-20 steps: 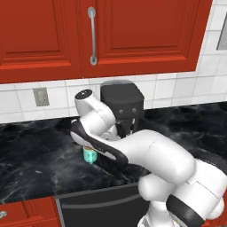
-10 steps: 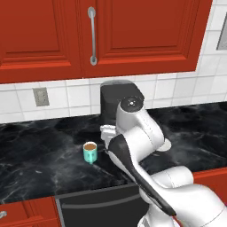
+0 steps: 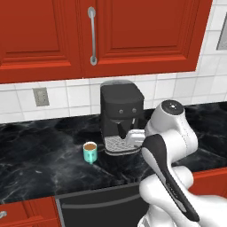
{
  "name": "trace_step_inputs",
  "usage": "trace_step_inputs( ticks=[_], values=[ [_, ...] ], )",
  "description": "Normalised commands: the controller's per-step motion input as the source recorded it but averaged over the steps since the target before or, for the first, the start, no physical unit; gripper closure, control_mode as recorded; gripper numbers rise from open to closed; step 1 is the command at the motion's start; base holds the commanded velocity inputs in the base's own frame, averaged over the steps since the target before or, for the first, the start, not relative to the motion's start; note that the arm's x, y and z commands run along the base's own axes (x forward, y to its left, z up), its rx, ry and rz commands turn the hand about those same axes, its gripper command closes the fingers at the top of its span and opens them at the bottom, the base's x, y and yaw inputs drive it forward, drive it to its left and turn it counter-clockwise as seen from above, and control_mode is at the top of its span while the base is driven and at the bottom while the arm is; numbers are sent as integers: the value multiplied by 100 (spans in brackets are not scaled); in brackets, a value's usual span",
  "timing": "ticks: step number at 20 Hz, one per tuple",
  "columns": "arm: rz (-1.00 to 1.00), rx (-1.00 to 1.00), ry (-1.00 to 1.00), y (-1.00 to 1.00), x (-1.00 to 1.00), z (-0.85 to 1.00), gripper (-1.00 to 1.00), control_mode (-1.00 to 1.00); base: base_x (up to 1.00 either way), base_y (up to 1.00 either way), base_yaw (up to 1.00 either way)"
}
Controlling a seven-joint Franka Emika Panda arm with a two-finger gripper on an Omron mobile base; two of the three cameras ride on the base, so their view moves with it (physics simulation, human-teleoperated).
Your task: Take a sugar cube from the saucer and place it inside the coffee. Then, grab milk from the fridge and place it next to the coffee on the counter to sweeten the coffee.
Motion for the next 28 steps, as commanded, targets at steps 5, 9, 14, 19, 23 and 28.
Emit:
trace_step_inputs(
  ticks=[5, 9, 14, 19, 23, 28],
  values=[
    [1, -8, 2, -1, 7, -14, -100, -100, 0, 0, 0],
    [0, -4, 0, 0, 0, -6, -100, 100, -59, -10, 0],
    [0, 0, 0, 0, 0, 0, -100, 100, -100, -2, 0],
    [0, 0, 0, 0, 0, 0, -100, 100, -87, 22, 20],
    [0, 0, 0, 0, 0, 0, -100, 100, -43, 0, 72],
    [0, 0, 0, 0, 0, 0, -100, 100, 0, 1, 99]
  ],
)
